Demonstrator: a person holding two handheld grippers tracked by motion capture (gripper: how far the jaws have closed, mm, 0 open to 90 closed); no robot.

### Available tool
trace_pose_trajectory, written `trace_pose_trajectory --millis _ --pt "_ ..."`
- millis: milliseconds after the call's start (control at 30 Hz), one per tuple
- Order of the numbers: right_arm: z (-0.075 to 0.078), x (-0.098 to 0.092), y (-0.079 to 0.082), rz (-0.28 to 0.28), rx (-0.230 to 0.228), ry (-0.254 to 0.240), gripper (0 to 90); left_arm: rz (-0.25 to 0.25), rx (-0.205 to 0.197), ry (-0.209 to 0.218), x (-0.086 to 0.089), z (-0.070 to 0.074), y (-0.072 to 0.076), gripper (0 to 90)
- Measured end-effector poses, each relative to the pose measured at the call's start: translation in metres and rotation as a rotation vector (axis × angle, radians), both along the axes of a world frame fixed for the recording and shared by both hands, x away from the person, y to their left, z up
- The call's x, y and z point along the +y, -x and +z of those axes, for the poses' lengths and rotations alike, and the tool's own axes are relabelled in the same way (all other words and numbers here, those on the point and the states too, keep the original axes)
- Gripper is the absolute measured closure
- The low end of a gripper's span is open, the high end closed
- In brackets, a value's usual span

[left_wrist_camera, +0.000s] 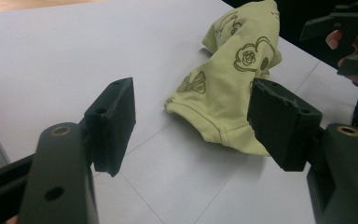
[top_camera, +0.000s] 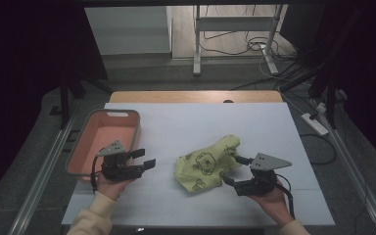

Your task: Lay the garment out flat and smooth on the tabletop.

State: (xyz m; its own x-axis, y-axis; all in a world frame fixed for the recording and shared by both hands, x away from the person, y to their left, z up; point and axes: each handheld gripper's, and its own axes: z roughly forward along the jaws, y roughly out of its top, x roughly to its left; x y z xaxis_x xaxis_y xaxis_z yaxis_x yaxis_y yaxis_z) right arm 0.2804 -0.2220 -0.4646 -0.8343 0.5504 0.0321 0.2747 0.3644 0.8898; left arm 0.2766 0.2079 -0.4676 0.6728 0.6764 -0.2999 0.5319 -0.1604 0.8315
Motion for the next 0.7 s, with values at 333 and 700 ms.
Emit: trace_pose_trajectory --millis 333,700 --pt "0.004 0.013 0.009 0.029 -0.017 0.006 18.6 0.004 -0.007 -0.001 -0.001 0.003 0.004 32.7" --pt "-0.006 0.052 0.013 0.117 0.020 0.034 18.9 0.003 -0.007 -0.003 -0.001 0.003 0.005 32.6"
